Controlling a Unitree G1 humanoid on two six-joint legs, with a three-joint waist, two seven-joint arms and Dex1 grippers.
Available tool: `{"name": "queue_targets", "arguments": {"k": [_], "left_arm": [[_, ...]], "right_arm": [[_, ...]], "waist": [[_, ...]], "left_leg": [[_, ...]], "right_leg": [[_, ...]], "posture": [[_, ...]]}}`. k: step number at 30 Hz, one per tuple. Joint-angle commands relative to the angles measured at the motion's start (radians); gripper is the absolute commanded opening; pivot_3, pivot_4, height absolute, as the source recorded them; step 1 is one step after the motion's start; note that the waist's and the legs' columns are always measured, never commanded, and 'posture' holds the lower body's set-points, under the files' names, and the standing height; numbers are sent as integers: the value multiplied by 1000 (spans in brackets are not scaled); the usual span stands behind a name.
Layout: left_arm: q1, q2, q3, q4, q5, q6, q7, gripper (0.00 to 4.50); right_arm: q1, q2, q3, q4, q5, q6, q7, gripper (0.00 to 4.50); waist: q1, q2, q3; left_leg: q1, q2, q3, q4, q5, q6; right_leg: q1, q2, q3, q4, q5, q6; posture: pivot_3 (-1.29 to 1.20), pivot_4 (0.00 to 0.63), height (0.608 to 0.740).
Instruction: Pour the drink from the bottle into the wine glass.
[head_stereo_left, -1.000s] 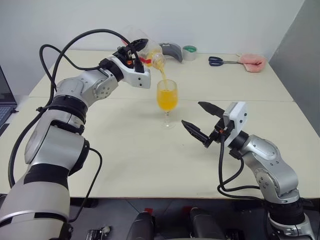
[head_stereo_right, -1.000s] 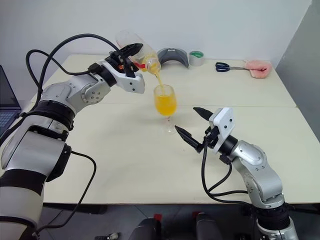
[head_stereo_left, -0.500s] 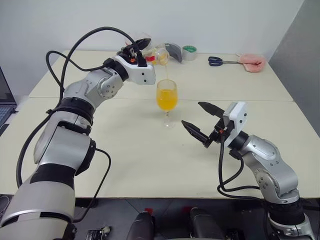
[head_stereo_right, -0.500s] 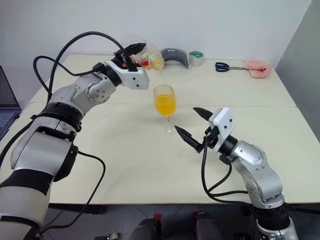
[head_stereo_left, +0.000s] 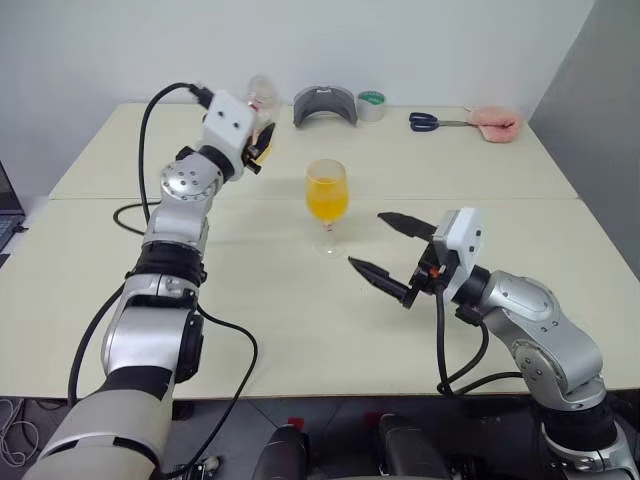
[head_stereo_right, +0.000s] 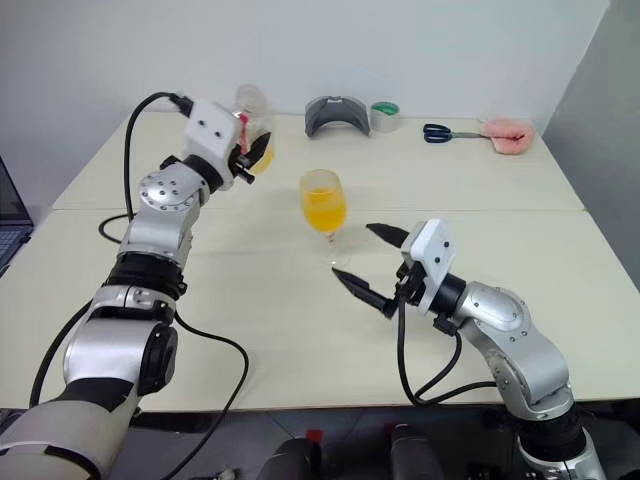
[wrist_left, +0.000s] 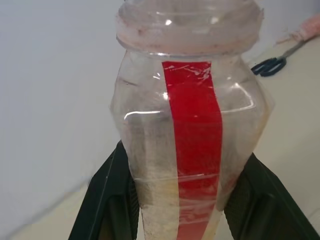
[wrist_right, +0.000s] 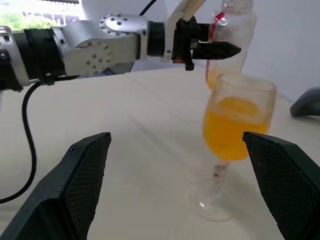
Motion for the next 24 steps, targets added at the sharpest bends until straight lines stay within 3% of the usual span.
{"name": "queue_targets", "arguments": {"k": [1,13,23,24], "left_arm": [[94,42,94,-158,-97,183,-13,1768],[337,63,180,-412,-155,421,39,1768],[386,66,180,-400,-159,439,36,1768],[389,64,184,-398,-167,437,29,2487]], "right_arm": [[-53,1,19,-42,36,62,2,4500],[-173,34,83,73,-33,88,-7,4500],[-180,74,89,65,-11,76,27,4500],[-180,75,90,66,-12,75,28,4500]], "waist": [[-5,0,0],[13,-1,-1],[15,-1,-1],[15,-1,-1]], "left_leg": [[0,0,0,0,0,0],[-1,0,-1,2,0,0],[0,0,0,1,0,0],[0,0,0,1,0,0]], "right_leg": [[0,0,0,1,0,0],[0,-1,-1,0,0,0],[0,-1,-1,0,0,0],[0,-1,-1,0,0,0]], "posture": [[0,150,740],[0,150,740],[0,150,740],[0,150,740]]}}
